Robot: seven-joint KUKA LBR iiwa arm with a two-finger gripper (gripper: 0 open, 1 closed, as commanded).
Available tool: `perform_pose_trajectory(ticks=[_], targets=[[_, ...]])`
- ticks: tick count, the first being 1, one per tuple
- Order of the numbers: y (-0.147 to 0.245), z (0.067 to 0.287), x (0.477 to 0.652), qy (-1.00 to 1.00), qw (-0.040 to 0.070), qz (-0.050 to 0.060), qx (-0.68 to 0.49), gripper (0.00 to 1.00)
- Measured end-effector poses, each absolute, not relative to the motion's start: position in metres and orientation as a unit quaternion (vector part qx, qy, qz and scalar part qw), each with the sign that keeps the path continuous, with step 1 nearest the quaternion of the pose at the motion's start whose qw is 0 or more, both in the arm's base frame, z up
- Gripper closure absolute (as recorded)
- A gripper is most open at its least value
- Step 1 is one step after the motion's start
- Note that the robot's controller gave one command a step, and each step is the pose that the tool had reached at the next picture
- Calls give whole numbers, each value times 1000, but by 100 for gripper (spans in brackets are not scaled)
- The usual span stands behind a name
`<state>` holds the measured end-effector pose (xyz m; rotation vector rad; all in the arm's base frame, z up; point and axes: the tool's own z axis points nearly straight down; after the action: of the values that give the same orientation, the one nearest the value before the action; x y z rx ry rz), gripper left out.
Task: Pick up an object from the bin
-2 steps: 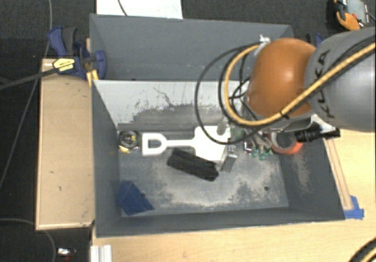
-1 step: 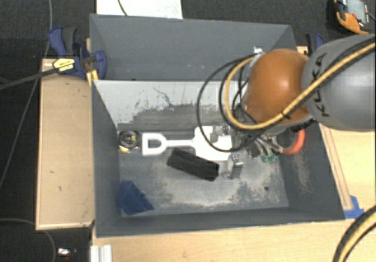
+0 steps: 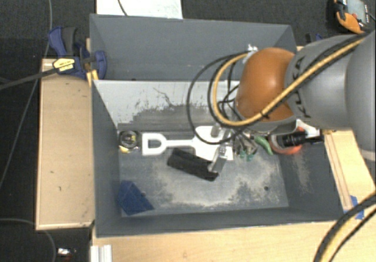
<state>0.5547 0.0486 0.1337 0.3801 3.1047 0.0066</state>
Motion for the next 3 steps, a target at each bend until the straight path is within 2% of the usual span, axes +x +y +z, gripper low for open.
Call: perform_pose_trajectory(ticks=[1,2,3], targets=[[37,130,551,994,6,1,111,0],[40,112,557,994,6,2,111,0],[49,116,553,987,6,1,163,0]])
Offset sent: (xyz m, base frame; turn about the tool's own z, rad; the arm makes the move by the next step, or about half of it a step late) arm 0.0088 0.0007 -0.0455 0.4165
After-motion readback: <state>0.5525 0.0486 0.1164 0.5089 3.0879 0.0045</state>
